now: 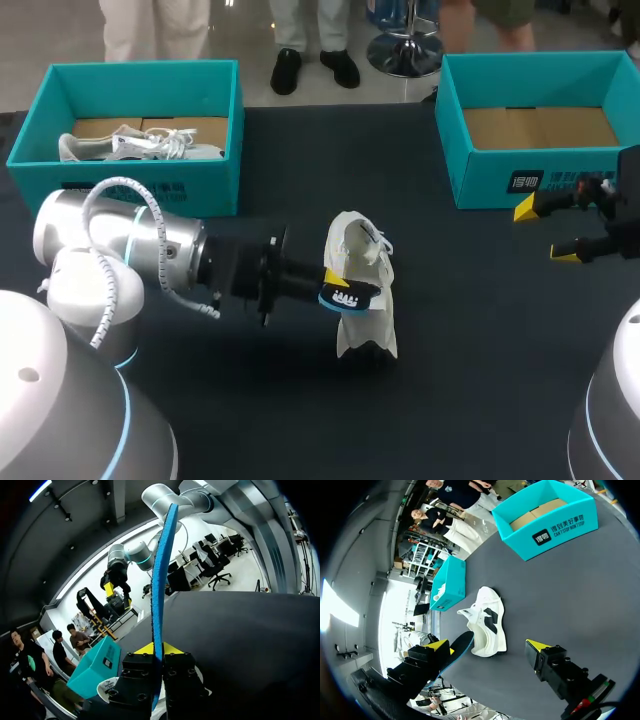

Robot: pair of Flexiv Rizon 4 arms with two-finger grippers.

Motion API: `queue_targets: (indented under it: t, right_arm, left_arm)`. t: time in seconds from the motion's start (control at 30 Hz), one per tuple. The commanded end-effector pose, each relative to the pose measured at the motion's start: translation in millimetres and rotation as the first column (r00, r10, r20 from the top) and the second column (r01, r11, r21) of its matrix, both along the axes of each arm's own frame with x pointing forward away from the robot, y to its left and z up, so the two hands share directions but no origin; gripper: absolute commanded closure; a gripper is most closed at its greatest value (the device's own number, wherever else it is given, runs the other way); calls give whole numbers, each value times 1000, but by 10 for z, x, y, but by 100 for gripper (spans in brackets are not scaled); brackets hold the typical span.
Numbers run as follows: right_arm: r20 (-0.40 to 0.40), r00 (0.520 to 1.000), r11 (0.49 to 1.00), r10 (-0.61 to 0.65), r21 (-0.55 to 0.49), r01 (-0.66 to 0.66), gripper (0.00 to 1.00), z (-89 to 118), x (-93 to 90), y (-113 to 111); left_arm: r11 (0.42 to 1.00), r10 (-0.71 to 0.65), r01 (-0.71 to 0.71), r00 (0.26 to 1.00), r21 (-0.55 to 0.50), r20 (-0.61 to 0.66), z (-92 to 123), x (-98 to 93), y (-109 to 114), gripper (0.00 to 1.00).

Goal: Take the shoe out of the shoebox, open the shoe tongue, remove and reinsert the insole, then place the shoe into the shoebox

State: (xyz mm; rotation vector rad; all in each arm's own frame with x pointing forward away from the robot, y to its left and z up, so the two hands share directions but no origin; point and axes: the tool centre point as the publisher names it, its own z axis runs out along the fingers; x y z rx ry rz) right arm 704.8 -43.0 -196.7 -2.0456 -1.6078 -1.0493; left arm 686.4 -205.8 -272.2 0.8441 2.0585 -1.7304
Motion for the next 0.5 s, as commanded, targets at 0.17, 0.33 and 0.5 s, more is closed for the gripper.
queue_targets:
  t: [0.17, 0.33, 0.5]
  right_arm:
    - [-1, 1000, 1000, -2, -2, 2, 0, -4, -5, 6]
    - [-1, 1000, 1000, -2, -2, 2, 0, -4, -5, 6]
    - [-1, 1000, 1000, -2, -2, 2, 0, -4, -5, 6]
  left_arm:
    - [1000, 0, 0, 1000, 5, -11, -84, 35, -41, 100]
    - [1000, -5, 5, 1000, 8, -19, -75, -6, -49, 100]
    - [1000, 10, -10, 1000, -19, -20, 96, -53, -14, 100]
